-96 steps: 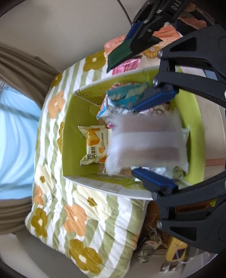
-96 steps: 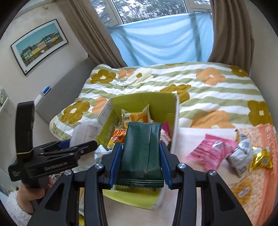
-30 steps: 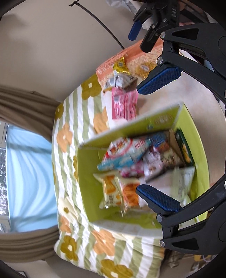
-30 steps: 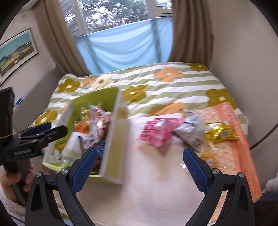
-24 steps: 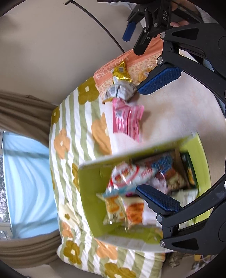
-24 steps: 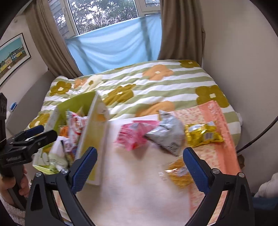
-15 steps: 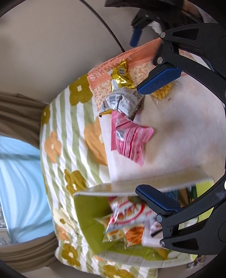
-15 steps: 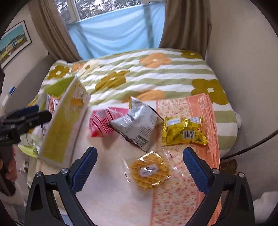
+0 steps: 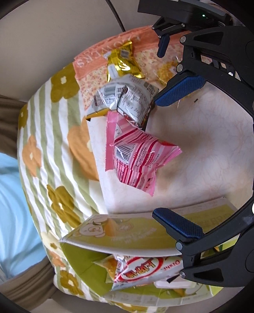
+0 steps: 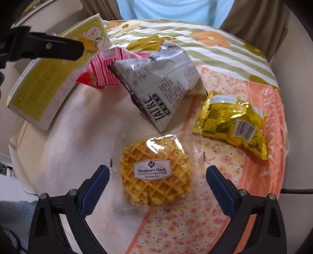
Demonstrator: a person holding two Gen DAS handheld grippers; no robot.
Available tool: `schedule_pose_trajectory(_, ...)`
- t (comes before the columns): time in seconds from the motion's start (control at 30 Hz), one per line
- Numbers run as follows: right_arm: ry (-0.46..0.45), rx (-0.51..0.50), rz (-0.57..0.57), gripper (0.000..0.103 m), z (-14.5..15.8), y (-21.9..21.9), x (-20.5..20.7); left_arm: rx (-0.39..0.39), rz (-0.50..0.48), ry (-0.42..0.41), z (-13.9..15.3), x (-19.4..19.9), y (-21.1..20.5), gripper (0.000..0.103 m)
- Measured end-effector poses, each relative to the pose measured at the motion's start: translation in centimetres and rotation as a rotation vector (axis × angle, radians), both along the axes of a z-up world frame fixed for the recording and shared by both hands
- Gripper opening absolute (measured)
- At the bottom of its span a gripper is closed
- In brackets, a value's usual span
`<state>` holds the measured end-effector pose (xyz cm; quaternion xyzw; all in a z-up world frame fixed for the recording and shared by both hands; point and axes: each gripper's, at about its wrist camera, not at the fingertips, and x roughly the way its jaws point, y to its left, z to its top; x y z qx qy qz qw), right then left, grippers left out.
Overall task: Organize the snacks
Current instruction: 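Grasp the pink striped bag with the left gripper while the right grasps the waffle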
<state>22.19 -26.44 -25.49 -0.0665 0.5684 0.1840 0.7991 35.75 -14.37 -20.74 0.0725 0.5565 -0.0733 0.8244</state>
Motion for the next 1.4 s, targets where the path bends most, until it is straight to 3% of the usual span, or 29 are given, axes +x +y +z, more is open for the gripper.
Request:
schedule_pose_trajectory(0.23, 0.003, -0.073, 0.042, 0.098, -2.5, 1.5, -0.4, 0.076, -0.051, 0.065, -2.2, 1.8, -0.1, 0.103)
schedule_pose_trajectory(0.47, 0.011, -0.045, 0.028, 0.1, -3.2, 1.5, -0.9, 0.139, -0.145, 0.154, -4.9, 3.5, -0.6, 0.103)
schedule_pose_trajectory(0.67, -0.021, -0.018, 0.015, 0.083, -2.7, 0.6, -2.1, 0.196, -0.217, 0.18, -6.6, 4.6, -1.6, 0.103)
schedule_pose_trajectory(0.83, -0.014, -0.016, 0.004, 0.083, -2.3, 0.5, -1.6, 0.205, -0.254, 0.209, -8.0, 5.7, -1.9, 0.102)
schedule_pose_trajectory(1.07, -0.007, -0.004, -0.014, 0.077, -2.1, 0.6, -0.6, 0.197, -0.257, 0.25, -9.3, 5.7, -2.3, 0.069)
schedule_pose_trajectory(1.4, -0.008, 0.022, -0.043, 0.072, -1.4, -0.3, -0.6, 0.11, -0.164, 0.257, -7.6, 3.7, -0.8, 0.064)
